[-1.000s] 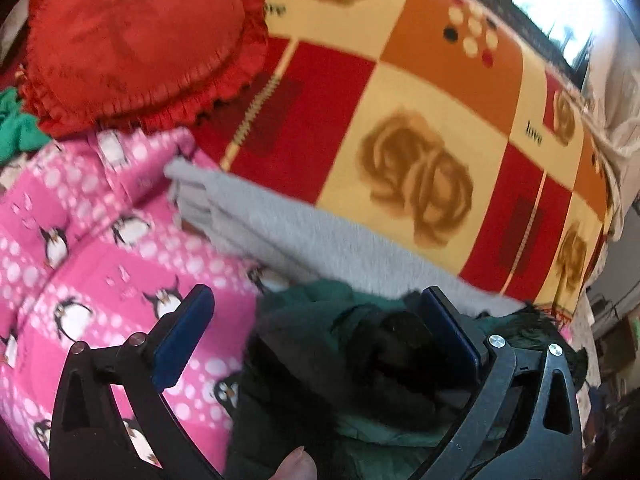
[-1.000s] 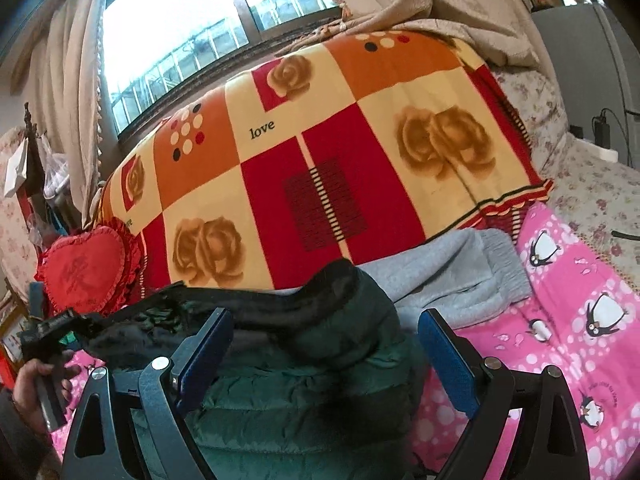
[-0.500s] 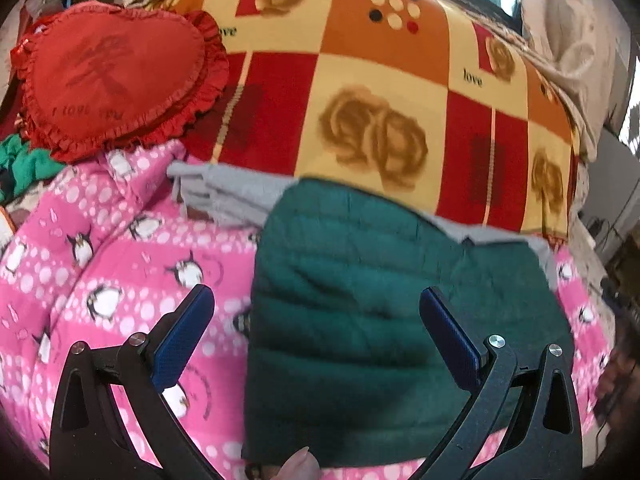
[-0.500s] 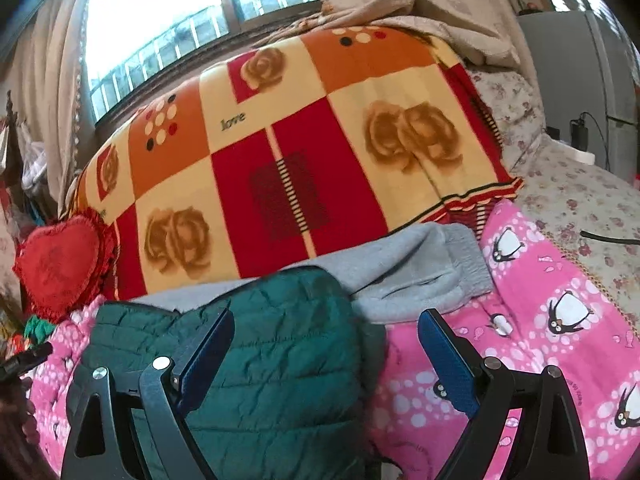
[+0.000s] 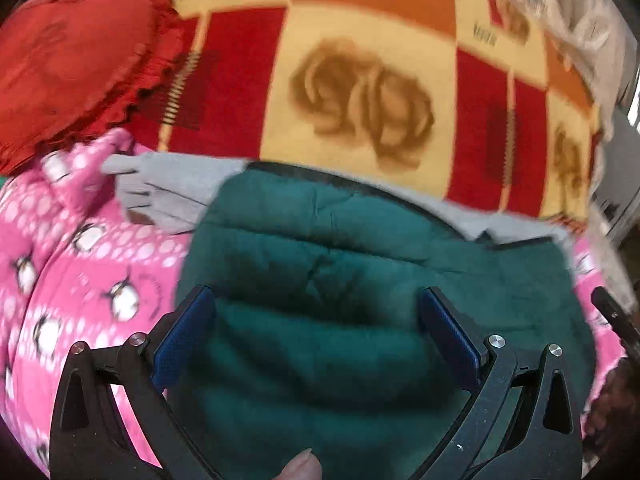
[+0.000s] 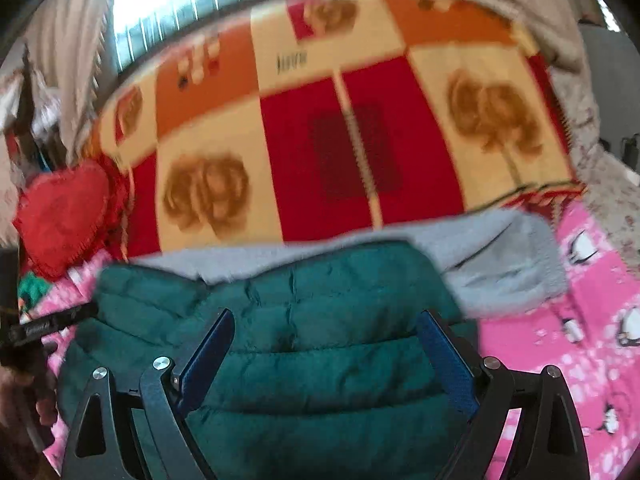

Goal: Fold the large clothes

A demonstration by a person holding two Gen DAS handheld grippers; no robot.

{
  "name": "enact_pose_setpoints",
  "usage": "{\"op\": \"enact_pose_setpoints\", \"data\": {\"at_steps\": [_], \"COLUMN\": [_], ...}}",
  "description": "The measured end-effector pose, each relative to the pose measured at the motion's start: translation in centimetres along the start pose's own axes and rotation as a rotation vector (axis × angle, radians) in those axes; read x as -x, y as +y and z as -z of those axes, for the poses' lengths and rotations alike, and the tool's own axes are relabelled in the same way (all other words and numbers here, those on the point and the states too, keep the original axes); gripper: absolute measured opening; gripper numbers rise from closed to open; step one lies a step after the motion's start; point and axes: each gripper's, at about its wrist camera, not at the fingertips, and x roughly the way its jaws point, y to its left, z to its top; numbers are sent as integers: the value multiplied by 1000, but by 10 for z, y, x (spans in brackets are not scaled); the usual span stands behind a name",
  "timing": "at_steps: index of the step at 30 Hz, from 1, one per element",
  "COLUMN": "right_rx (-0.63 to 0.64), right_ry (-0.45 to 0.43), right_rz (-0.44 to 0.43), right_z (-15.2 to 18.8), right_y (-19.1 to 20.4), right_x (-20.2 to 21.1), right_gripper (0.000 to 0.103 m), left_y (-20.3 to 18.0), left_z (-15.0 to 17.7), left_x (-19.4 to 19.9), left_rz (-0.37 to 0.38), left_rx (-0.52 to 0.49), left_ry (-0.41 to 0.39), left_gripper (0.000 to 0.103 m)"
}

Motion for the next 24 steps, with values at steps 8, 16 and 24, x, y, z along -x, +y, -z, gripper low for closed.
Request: {"op": "enact_pose_setpoints", "data": {"at_steps": [8,16,24], "right_rx": [-42,0,95], "right_ry": [118,21,-152], "right_rz": [60,61,84], "right_z": [12,9,21], "right_y": [-20,-17,-19], "right_x": [-48,-9,82], "right_gripper": [95,94,95], "left_y": [-24,2,103], "left_z": [-10,-7,44], "left_x": [-65,-17,51], "left_rz": [-66,-1,2], "left_rx": [-73,-6,101], "left_ry": [54,42,-34], "left_gripper": [103,103,103]}}
